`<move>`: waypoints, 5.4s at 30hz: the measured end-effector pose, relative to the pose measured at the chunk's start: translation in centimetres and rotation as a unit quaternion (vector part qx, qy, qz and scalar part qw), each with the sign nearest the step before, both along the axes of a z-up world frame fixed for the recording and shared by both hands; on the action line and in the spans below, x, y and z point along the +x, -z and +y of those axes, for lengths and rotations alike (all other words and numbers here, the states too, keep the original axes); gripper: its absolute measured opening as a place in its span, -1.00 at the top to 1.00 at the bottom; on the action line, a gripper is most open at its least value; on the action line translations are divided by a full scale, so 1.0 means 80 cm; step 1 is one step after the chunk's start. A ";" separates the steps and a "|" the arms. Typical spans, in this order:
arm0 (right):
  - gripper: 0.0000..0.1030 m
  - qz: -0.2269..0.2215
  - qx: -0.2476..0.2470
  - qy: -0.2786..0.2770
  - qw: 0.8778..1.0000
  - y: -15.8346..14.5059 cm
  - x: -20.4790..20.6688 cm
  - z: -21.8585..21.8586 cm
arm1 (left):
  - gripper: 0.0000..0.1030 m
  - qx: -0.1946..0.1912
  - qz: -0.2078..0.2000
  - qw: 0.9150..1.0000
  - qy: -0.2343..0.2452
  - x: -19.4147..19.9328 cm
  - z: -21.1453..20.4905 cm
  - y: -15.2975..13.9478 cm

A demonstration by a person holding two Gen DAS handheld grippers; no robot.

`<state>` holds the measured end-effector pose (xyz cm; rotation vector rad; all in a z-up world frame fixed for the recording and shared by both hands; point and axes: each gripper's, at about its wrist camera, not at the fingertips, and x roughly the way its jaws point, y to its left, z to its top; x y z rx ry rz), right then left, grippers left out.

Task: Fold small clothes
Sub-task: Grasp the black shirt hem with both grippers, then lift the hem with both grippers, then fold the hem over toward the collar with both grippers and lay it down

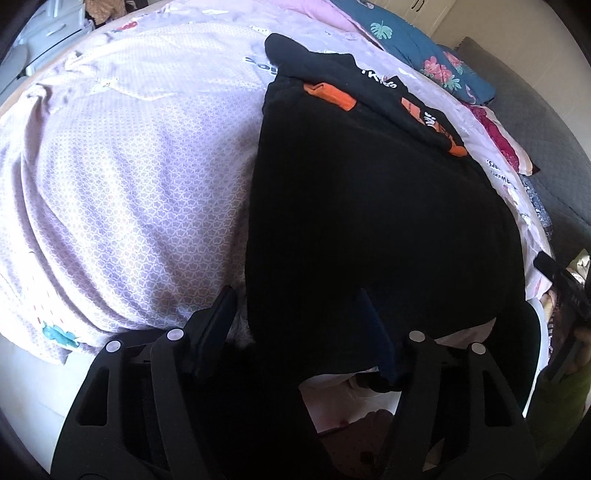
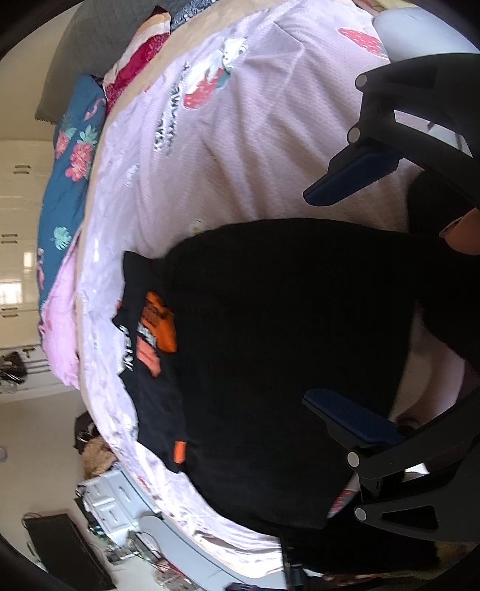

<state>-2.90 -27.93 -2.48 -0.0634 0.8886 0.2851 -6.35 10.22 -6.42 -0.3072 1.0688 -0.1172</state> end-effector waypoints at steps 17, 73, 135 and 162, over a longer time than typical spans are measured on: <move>0.49 0.087 -0.002 -0.008 0.996 0.060 -0.018 -0.033 | 0.86 -0.007 -0.019 0.999 -0.025 -0.004 0.023 0.001; 0.84 -0.185 0.150 0.086 0.967 -0.123 0.134 -0.059 | 0.94 -0.058 -0.207 0.970 -0.113 0.130 0.047 -0.158; 0.58 -0.029 -0.016 -0.037 0.999 0.028 0.261 0.099 | 0.38 0.106 -0.090 0.988 0.065 0.254 -0.089 -0.041; 0.60 -0.043 0.041 0.013 0.998 0.026 0.369 0.084 | 0.31 0.103 -0.148 0.982 -0.061 0.337 -0.003 -0.058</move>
